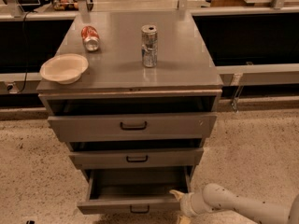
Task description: Open bottom drawer
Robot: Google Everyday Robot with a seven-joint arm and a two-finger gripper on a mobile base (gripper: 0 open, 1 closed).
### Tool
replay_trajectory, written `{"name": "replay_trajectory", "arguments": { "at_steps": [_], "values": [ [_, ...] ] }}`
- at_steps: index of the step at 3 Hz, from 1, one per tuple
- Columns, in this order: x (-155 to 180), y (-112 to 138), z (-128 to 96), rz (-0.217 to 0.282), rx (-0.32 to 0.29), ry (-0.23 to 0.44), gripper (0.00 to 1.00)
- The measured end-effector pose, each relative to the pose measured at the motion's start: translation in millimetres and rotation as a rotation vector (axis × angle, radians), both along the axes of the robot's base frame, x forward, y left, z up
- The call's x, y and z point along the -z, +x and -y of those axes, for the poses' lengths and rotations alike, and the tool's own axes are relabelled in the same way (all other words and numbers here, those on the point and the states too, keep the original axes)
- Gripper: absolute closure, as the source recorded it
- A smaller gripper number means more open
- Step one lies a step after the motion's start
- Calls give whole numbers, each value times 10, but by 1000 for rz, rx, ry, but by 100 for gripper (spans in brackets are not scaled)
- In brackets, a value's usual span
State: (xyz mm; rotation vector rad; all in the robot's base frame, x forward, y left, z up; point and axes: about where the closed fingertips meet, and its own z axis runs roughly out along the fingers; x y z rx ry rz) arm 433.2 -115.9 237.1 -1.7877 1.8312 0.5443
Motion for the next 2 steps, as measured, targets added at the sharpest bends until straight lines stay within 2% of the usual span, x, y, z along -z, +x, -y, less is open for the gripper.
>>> {"name": "replay_trajectory", "arguments": {
  "at_steps": [1, 2],
  "values": [
    [5, -11, -8, -2, -1, 1, 0],
    [43, 45, -18, -4, 2, -41, 0]
  ]
}}
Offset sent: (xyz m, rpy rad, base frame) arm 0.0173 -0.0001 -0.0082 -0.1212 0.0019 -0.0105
